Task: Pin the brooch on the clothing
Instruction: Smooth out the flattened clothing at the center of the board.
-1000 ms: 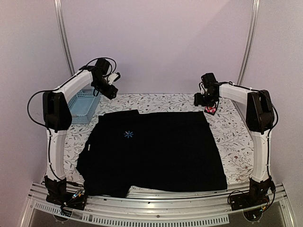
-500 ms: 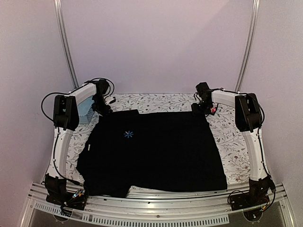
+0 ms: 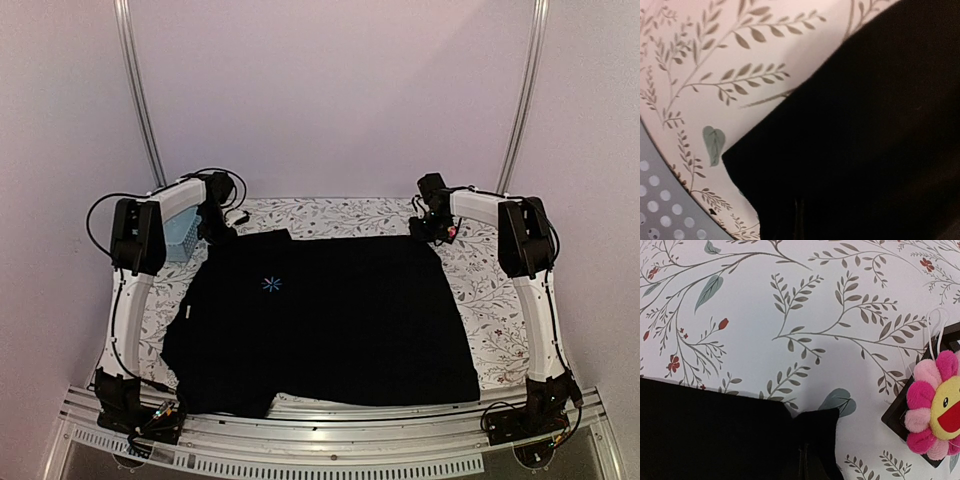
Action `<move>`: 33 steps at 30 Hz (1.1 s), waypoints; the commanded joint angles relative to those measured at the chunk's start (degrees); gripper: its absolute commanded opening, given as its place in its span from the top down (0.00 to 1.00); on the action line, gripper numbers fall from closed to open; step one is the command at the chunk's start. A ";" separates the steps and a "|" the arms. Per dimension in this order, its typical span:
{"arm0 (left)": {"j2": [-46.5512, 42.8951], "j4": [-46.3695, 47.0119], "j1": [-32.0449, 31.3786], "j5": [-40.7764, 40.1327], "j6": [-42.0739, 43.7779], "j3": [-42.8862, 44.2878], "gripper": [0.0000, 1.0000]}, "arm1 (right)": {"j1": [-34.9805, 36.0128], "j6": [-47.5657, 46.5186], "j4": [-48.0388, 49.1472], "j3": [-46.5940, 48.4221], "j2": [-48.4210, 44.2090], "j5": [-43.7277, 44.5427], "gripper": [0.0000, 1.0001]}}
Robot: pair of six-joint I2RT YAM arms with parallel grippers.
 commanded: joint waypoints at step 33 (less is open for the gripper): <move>-8.10 24.46 -2.76 -21.85 1.00 2.43 0.10 | -0.97 1.99 3.22 3.08 -9.74 -1.39 0.50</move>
